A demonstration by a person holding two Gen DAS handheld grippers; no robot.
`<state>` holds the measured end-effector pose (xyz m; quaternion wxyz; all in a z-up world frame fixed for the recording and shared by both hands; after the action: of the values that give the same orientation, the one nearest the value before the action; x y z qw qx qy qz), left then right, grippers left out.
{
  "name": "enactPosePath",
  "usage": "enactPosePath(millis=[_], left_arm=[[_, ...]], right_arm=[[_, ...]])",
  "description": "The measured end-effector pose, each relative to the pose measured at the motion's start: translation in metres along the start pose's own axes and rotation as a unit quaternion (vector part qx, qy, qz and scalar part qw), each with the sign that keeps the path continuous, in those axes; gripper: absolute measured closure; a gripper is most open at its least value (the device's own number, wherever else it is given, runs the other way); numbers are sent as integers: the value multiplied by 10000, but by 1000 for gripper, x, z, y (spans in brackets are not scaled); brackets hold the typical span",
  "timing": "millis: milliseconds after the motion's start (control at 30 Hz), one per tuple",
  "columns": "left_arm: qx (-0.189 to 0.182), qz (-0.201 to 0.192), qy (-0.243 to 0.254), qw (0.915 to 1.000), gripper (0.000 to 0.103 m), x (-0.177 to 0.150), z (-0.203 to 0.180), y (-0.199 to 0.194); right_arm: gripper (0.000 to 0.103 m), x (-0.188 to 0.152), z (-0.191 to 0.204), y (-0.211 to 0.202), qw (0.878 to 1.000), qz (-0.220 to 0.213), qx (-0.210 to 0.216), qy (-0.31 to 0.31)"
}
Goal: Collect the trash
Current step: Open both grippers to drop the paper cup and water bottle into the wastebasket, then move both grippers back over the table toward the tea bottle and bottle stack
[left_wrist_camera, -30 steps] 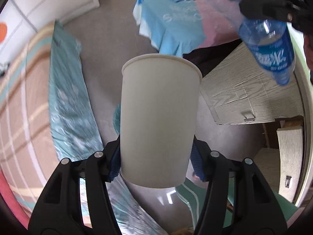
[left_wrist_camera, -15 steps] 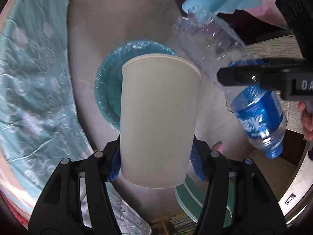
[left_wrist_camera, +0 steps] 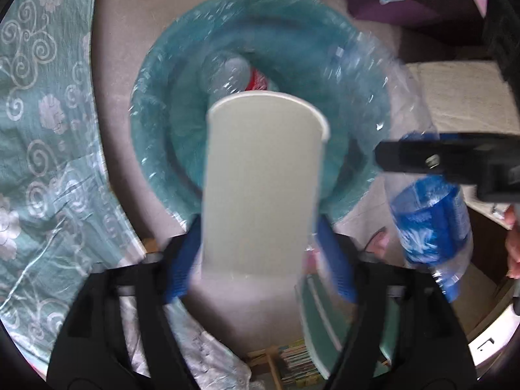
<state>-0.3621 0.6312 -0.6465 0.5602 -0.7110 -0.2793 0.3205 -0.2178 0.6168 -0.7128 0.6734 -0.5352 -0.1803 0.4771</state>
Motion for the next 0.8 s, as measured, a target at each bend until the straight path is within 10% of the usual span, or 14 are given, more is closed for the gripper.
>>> enactPosePath(millis=[433, 800], left_arm=[[185, -523, 263, 9981, 21, -29, -5, -67], [328, -1000, 601, 9926, 13, -78, -30, -172]], right_arm=[[23, 3, 10, -73, 9966, -609, -3, -557], [16, -78, 41, -193, 9834, -1238, 422, -1259]])
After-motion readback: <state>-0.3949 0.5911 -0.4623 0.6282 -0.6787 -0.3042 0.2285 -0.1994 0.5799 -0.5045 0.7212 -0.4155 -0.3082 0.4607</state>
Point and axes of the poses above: each gripper's, at about its wrist camera, not at the fingertips, and y roughly the way its jaws point, z to its left, x to its top, the point moved 3 cm from there along y, roughly the way its jaws point, and after that the axes turned 9 degrees about -z, right-handed, at the moved point
